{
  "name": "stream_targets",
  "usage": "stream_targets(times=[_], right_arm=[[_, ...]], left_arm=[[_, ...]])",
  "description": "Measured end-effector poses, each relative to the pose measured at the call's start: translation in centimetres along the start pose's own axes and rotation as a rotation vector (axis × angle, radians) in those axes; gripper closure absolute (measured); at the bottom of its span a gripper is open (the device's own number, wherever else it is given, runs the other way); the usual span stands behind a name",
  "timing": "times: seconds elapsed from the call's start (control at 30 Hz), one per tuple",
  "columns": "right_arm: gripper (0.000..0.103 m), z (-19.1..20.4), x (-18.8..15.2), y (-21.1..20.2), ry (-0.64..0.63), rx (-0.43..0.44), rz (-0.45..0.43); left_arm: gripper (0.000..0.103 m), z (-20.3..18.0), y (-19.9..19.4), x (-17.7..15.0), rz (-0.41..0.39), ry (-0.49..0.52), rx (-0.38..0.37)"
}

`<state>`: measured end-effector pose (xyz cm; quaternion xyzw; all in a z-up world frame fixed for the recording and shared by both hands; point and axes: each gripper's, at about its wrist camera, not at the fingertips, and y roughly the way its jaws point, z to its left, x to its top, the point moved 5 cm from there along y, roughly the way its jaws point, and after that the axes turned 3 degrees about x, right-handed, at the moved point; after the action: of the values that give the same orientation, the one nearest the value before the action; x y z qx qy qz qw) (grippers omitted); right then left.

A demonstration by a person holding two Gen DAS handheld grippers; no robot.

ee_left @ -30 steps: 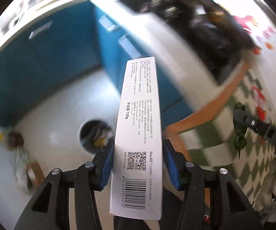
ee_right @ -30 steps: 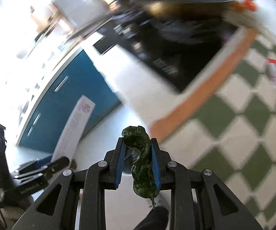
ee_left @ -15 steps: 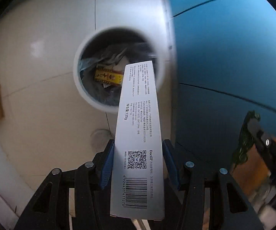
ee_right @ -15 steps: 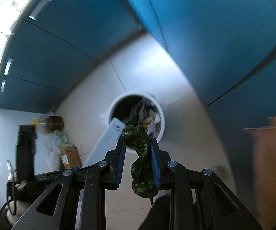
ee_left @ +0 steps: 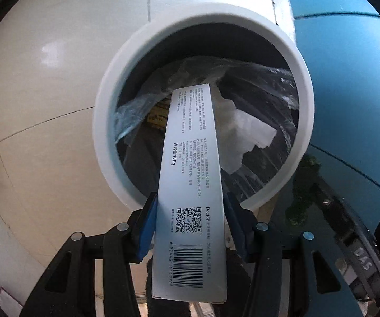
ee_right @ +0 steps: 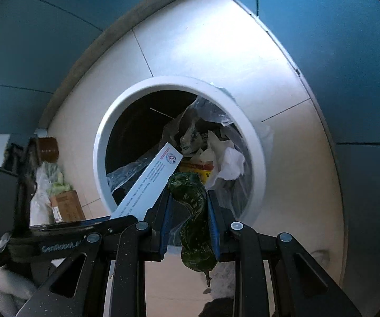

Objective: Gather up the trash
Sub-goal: 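Carry the box and pepper to the white bin and open both tools, then raise both tools from the bin back toward the table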

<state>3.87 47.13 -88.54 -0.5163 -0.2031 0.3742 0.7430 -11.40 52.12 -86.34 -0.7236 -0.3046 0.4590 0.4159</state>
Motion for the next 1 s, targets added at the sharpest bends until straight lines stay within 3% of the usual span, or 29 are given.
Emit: stream_targets(times=[0.07,0.1,0.13,0.17,0.23,0.33,0.43,0.63,1.0], right_arm=[[0.072,-0.1,0.2,0.4,0.006,-0.016,0.019],[0.067,-0.2,0.2,0.3,0.001,-0.026,0.025],[0.051,-0.2,0.2,0.0,-0.003,-0.03,0.023],[0.037,-0.2,0.2,-0.5,-0.008,-0.039,0.02],[0.033,0.0,0.1,-1.2,-0.021,-0.057,0.01],[0.014,0.2,-0.3,-1.9,-0.048,-0.102,0.001],[0.0,0.5,-0.7,-3.2,-0.083,-0.158,-0.022],[0.0,1.3,-2.1,-5.9,-0.131,-0.216,-0.052],[0.0,3.3,-5.0,-12.9,-0.173,-0.229,-0.094]], left_arm=[[0.056,0.5,-0.4,0.0,-0.009,-0.031,-0.007],[0.049,0.7,-0.8,-0.1,-0.019,-0.039,0.001],[0.042,1.0,-1.5,-0.3,-0.042,-0.036,0.023],[0.028,1.0,-2.4,-0.6,-0.061,-0.038,0.033],[0.02,1.2,-3.9,-1.2,-0.103,-0.051,0.038],[0.004,1.2,-5.9,-2.2,-0.158,-0.041,0.085],[0.001,1.4,-8.0,-3.2,-0.244,-0.029,0.178],[0.001,1.5,-10.1,-5.7,-0.328,-0.003,0.283],[0.001,0.4,-15.0,-10.9,-0.422,-0.024,0.343]])
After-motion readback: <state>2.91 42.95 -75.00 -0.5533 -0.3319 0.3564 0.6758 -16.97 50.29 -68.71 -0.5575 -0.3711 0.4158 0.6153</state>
